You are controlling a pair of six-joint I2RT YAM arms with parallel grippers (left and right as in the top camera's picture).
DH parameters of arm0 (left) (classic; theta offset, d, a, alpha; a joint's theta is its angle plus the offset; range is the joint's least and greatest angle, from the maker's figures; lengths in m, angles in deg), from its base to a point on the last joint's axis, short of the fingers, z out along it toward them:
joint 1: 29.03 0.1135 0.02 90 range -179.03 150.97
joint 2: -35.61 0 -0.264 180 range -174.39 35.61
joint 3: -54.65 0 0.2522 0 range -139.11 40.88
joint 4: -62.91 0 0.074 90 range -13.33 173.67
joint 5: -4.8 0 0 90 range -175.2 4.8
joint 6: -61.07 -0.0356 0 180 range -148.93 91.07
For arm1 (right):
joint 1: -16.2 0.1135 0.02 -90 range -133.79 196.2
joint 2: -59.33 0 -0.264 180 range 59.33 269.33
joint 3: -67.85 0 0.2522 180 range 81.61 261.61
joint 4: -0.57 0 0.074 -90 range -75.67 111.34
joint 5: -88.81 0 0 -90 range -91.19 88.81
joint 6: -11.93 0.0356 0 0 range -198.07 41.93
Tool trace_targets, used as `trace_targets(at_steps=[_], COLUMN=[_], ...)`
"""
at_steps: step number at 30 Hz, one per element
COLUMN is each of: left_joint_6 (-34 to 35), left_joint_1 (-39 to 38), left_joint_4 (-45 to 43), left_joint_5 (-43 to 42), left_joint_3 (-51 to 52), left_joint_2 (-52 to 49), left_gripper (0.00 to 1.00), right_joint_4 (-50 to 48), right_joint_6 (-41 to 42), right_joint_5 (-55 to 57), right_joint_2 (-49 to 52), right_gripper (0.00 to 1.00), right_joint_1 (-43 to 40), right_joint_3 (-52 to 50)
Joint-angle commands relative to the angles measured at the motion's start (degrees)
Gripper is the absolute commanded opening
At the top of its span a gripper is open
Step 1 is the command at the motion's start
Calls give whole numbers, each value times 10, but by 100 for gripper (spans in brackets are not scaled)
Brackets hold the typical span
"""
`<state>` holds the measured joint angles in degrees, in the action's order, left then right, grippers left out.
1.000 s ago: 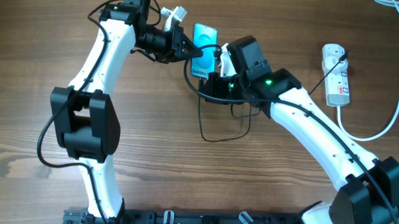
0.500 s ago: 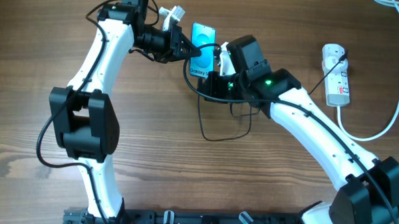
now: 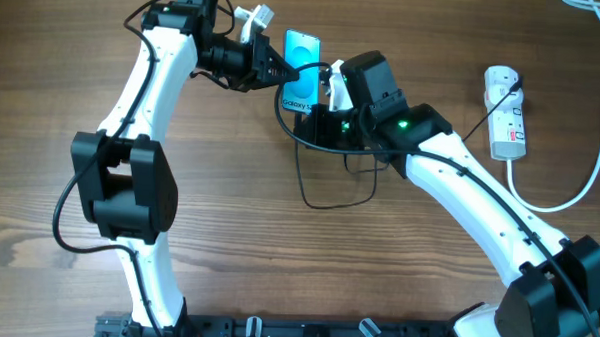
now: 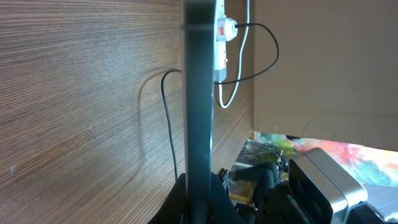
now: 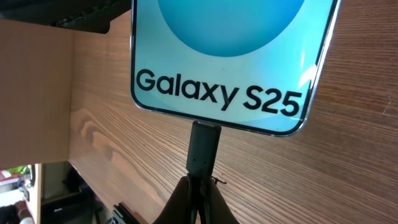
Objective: Plug charger to phone and switch on socket
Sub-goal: 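Open the right gripper off the plug and pull it back right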
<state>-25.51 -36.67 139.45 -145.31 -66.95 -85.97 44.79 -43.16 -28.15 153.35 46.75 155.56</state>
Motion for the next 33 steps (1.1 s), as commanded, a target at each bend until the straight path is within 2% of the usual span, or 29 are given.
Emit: trace_targets(at_steps=[1,7,19,24,29,30,31,33], left_joint_6=[-18,-46,-45,-47,-47,-47,-47,-47], left_joint_1=[-14,-19,-19,-18,-18,-18,-18,-18], left_joint_4=[26,47,57,52,41,41,42,44], left_joint_5=[-35,-38,-38,-34,3,19,33,54], left_joint_3=[2,2,2,2,2,2,2,2], left_joint_2=[18,18,18,18,18,18,18,18], left_gripper=[4,4,4,4,4,4,4,4], right_joint_4=[-39,-52,-55,-44,-20,-13,-5,9], right_joint_6=[2,2,-4,-4,-5,-5,-5,-5], right_joint_5=[63,65,66,52,19,12,12,12], right_joint_2=[-14,-14,-14,-14,-14,-16,-17,-25], right_gripper=[5,5,10,24,27,31,42,71], right_joint_1=[-16,-17,-19,-19,-19,-19,-19,-20], right_joint_3=[15,15,15,15,15,15,15,15])
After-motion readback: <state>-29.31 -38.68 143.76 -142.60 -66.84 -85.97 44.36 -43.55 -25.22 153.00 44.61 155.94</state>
